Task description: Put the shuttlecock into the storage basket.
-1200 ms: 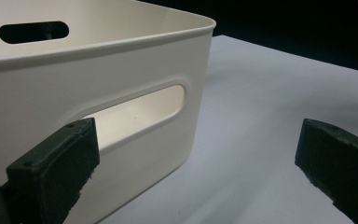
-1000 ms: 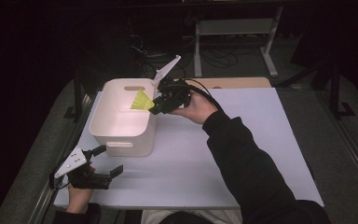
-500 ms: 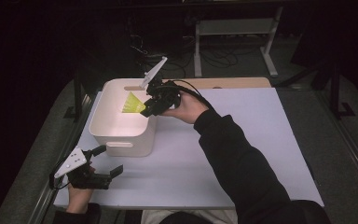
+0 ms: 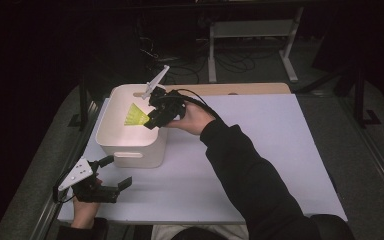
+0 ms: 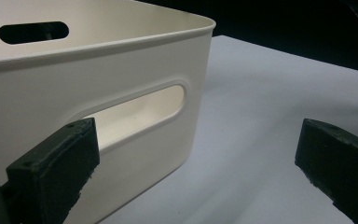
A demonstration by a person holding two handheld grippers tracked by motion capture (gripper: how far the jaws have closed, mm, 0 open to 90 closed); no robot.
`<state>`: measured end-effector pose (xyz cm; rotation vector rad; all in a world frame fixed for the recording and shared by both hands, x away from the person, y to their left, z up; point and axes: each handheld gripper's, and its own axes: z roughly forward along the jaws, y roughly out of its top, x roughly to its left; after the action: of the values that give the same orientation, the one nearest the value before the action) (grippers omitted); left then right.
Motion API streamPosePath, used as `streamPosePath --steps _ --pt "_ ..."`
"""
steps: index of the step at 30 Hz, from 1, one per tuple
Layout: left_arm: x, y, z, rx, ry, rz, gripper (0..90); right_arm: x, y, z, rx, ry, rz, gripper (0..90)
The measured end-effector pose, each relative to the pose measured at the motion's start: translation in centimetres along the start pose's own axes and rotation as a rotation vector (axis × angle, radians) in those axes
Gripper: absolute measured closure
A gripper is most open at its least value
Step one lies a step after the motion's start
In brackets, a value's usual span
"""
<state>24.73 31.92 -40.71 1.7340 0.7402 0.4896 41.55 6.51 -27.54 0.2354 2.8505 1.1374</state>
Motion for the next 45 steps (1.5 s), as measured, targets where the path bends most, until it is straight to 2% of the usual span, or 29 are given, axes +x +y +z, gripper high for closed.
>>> streamPosePath --steps 10,24,32,35,41,43,45 --pt "0.0 0.0 0.0 -0.001 -0.001 0.000 0.0 -0.1 0.0 1.2 0.008 0.011 0.005 63.1" --pt "0.0 0.0 0.0 -0.004 -0.003 -0.002 0.0 0.1 0.0 3.7 0.018 0.042 0.011 63.1" --pt "0.0 0.0 -0.1 -0.003 -0.002 -0.001 0.0 -0.1 -0.1 4.0 0.024 0.047 0.021 62.8" --pt "0.0 0.0 0.0 -0.003 0.000 -0.001 0.0 -0.3 -0.2 4.0 0.023 0.056 0.033 53.5" --pt "0.0 0.0 0.0 -0.004 -0.002 -0.003 0.0 -0.4 -0.2 3.5 0.010 0.030 0.039 43.3" --pt "0.0 0.0 0.0 -0.003 -0.002 -0.002 0.0 -0.4 -0.2 3.1 0.000 0.017 0.044 34.7" --pt "0.0 0.0 0.0 -0.004 -0.002 -0.002 0.0 -0.5 -0.2 2.8 -0.008 0.012 0.049 30.5"
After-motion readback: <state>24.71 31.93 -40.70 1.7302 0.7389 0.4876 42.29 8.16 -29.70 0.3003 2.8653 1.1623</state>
